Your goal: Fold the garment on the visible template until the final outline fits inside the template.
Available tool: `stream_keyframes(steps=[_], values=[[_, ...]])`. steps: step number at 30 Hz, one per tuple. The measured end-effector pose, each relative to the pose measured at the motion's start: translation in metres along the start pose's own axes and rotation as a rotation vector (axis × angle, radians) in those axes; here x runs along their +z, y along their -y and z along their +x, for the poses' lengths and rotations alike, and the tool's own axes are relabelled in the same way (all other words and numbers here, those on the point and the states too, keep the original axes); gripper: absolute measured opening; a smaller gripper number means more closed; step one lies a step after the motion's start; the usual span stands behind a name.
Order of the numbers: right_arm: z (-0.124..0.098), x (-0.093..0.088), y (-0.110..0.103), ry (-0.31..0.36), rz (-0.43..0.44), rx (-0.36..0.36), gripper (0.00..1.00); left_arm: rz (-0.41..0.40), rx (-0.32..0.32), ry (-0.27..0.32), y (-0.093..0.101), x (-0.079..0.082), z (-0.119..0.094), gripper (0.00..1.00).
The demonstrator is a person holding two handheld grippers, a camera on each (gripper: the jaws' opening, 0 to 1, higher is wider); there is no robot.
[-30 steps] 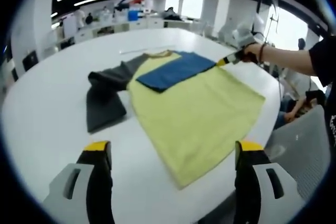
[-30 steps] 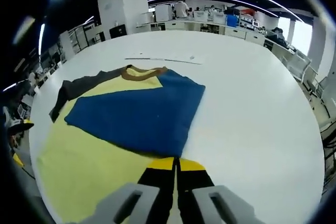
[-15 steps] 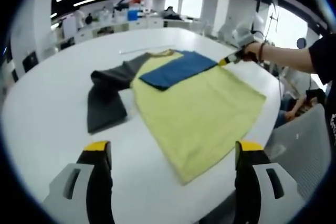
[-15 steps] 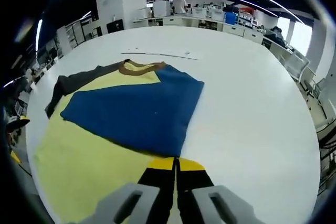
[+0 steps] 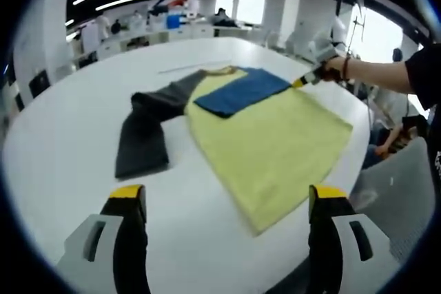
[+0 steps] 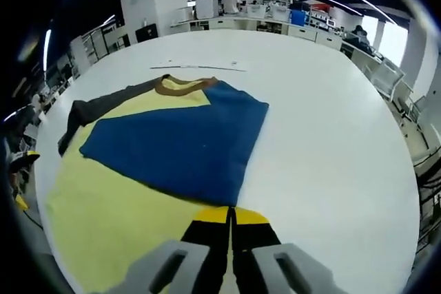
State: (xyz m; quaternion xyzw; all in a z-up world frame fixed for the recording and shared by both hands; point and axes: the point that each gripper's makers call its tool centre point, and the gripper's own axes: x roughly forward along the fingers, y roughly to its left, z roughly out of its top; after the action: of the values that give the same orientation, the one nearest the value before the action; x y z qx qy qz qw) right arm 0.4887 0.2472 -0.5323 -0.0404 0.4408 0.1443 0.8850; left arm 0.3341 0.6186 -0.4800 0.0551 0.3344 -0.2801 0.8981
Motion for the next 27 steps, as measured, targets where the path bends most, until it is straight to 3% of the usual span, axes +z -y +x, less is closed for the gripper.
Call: stream_keyframes(steps=[12, 27], values=[[-0.003, -0.004, 0.015, -0.012, 0.036, -0.001, 0.00, -0.007, 0.013, -0.006, -0.005, -0.001, 0.000, 0.94], [-0.007, -0.009, 0.036, -0.033, 0.016, -0.033, 0.00, -0.011, 0.026, -0.007, -0.008, 0.000, 0.000, 0.93]])
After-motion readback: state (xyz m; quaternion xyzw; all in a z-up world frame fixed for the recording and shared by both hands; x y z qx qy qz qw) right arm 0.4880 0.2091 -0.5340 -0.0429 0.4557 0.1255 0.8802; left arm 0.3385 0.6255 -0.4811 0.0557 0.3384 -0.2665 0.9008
